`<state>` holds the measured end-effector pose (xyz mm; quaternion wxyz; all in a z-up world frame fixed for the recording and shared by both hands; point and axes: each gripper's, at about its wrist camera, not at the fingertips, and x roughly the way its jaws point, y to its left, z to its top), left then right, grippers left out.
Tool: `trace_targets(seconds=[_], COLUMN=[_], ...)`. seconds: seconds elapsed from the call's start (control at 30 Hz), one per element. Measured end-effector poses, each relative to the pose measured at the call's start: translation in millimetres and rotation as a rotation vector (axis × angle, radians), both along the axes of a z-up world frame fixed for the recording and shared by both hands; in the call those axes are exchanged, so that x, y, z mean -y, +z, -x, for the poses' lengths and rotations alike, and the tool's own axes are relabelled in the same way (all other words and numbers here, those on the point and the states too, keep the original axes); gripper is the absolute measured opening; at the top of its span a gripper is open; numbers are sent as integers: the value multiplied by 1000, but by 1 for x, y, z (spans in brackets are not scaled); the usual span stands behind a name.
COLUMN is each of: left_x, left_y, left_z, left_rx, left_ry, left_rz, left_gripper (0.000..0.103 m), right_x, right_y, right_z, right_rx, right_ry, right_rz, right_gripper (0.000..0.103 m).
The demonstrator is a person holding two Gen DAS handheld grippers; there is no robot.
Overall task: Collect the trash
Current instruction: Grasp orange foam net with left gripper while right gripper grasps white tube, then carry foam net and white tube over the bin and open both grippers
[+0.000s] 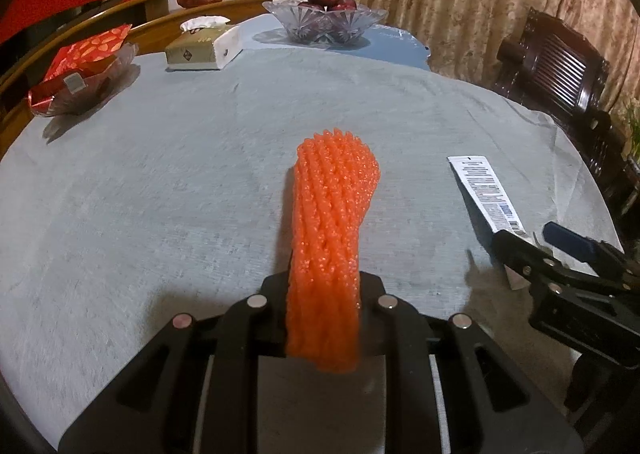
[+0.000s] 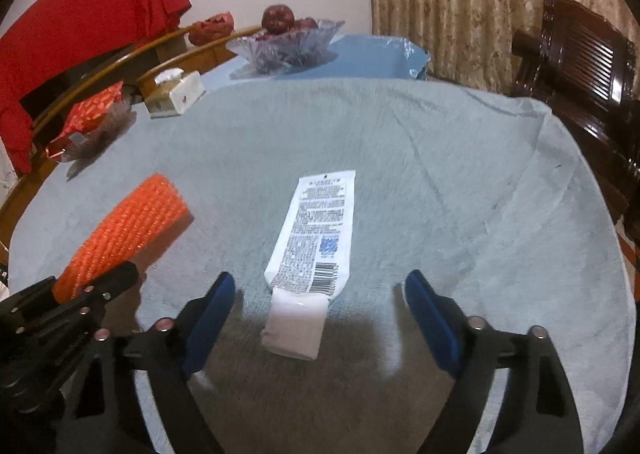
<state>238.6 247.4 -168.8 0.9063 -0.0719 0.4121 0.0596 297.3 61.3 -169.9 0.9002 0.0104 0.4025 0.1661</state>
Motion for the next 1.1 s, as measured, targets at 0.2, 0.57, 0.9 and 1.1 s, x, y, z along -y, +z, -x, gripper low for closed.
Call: trace_targets(seconds=[0.2,0.57,0.9,1.1], left_x=[-2,5,32,55], left_y=[-3,1,18,28], left_z=[-1,2,10,16], left_rx=[-6,-5,26,44], left_ry=[6,-7,-49,-82], left_rz=[10,10,2,7], left_gripper=[19,19,19,19], right_x=[-8,-1,28,54], right_y=[-5,0,13,27], right_z=[-3,3,24,33], right_rx=[-25,-23,-7,20], right_ry=[5,20,20,10], right_rz=[23,3,-34,-64], right_gripper=[66,46,45,45])
